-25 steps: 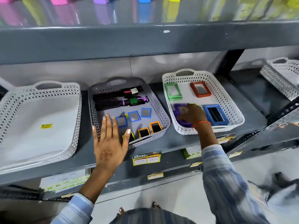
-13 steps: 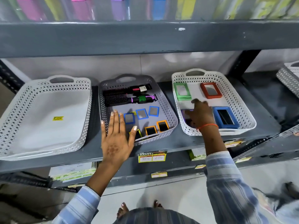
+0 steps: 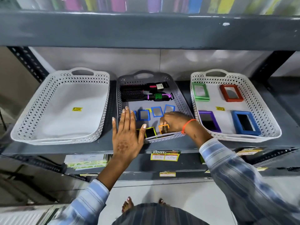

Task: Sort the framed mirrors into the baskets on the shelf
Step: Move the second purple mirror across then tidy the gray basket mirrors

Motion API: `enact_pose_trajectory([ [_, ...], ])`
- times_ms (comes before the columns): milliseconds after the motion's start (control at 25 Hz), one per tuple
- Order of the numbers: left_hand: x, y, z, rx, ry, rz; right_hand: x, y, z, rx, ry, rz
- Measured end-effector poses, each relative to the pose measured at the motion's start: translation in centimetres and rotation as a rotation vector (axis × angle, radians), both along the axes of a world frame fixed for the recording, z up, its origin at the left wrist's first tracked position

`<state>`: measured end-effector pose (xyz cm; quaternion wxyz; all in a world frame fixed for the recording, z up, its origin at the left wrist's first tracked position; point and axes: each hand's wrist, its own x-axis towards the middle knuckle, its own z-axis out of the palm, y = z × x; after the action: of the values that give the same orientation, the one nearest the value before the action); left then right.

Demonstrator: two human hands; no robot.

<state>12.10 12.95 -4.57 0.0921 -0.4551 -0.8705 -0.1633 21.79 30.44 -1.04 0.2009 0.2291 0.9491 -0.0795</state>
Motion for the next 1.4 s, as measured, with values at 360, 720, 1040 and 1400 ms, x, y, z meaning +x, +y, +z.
enact_pose_trajectory([
  [360,0.0,-0.1,0.0,0.002,-0.004,-0.006,1.8,2.5,-0.3,0.051,-0.007,-0.097],
  [720,0.0,-0.1,0.0,0.023,-0.014,0.000,1.5,2.7,-0.2,-0.046,0.004,-0.168],
  [1040,0.2,0.0,-0.1,0.036,-0.016,-0.001,-3.0,5.7,-0.5,-0.045,0.072,-0.266],
  [1400,0.1,0.0,-0.2,0.042,-0.034,0.001,-3.9,5.5,-0.3,0.040,0.091,-0.208],
])
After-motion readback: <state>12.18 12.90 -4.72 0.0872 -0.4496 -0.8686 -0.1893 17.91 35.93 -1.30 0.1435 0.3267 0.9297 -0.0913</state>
